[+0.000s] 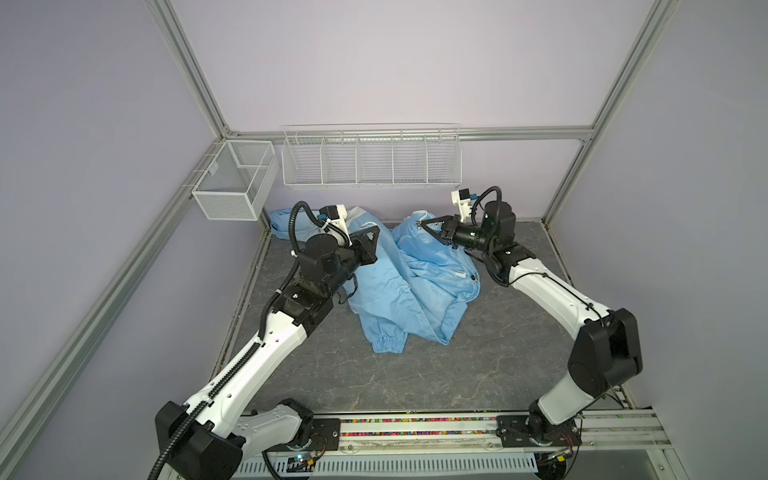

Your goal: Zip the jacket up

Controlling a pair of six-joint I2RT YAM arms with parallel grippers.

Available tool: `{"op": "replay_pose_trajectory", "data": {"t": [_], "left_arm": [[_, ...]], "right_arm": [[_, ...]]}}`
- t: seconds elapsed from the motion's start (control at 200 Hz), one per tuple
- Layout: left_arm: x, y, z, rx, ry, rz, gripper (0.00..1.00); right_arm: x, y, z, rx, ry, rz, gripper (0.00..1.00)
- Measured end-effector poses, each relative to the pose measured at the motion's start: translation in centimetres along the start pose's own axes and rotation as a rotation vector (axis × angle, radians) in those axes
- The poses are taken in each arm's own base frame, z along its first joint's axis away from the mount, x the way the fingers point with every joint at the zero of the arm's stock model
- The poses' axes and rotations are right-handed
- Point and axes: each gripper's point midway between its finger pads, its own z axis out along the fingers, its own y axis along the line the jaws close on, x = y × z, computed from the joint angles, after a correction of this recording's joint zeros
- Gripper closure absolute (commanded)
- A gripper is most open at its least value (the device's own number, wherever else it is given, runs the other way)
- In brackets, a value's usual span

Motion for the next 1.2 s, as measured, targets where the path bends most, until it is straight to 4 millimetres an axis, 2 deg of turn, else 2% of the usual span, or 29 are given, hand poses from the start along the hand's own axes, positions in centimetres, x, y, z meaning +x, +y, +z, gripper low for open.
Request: {"op": "replay_pose_trajectory", "data": {"t": [0.27, 0.39, 0.565, 0.745, 1.005, 1.2], "left_arm": [[1.7, -0.1, 2.2, 0.085, 0.02, -0.042, 1.0], [1.6, -0.2, 2.9, 0.12, 0.022, -0.072, 1.0], [0.6, -0.2, 4.1, 0.2, 0.0, -0.15, 1.0], [1.4, -0.2, 5.4, 0.245, 0.022, -0.208, 1.0], [0.4, -0.6, 5.7, 0.291, -0.021, -0.242, 1.0], [0.7, -0.3, 7.1, 0.301, -0.011, -0.278, 1.0]], "right_arm": [[1.2, 0.9, 0.5, -0.041, 0.041, -0.018, 0.93], [1.4, 1.0, 0.5, -0.064, 0.041, -0.034, 0.93], [0.5, 1.9, 1.3, -0.176, 0.019, -0.059, 0.93], [-0.2, 0.5, 2.4, -0.235, 0.001, -0.022, 0.93], [-0.4, 1.1, 2.2, -0.266, -0.008, -0.038, 0.93], [-0.5, 1.5, 2.0, -0.284, -0.014, -0.055, 0.93]]}}
